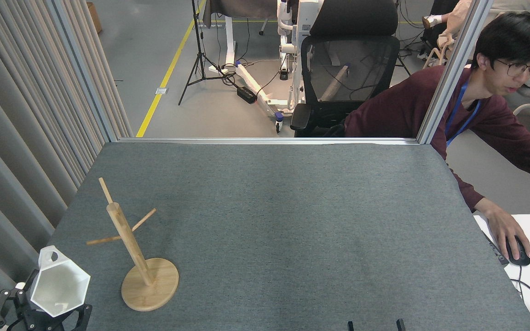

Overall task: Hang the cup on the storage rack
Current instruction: 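Raise the cup with the left gripper and hook it on a stand peg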

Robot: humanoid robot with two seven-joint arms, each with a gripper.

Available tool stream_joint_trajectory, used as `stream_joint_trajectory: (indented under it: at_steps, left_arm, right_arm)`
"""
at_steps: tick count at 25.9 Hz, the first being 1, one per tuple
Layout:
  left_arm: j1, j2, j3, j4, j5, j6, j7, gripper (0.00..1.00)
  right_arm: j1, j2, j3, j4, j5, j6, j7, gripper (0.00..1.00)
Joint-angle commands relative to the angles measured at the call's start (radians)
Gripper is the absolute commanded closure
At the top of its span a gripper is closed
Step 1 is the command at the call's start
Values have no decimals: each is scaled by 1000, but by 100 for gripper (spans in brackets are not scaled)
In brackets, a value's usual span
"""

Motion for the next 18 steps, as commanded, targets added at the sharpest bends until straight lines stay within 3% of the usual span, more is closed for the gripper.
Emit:
stream_joint_trajectory:
  at_steps: [1,11,14,15,16,17,18]
  left_arm:
    - [-38,-18,1,23,-66,25,-2,61]
    - [-81,-51,-73,50,-173,40,0,61]
    - [-96,-58,-99,80,-214,60,0,57]
    - [-98,-59,-108,91,-221,63,0,45]
    - [-101,-64,-111,100,-219,63,0,15]
    - [-107,-67,-111,106,-219,62,0,0]
    - [-110,-68,-111,116,-219,54,0,0]
  right_arm:
    - [-1,-3,-1,2,0,0,-3,1]
    - [-3,-1,-2,21,-2,0,-6,1]
    - [-4,-1,-2,23,-3,0,-8,1]
    - [-4,-1,-2,23,-3,0,-8,1]
    - [-4,-3,-4,23,-5,0,-8,1]
    - [-4,-3,-4,23,-5,0,-9,1]
    - [-4,-3,-4,25,-5,0,-9,1]
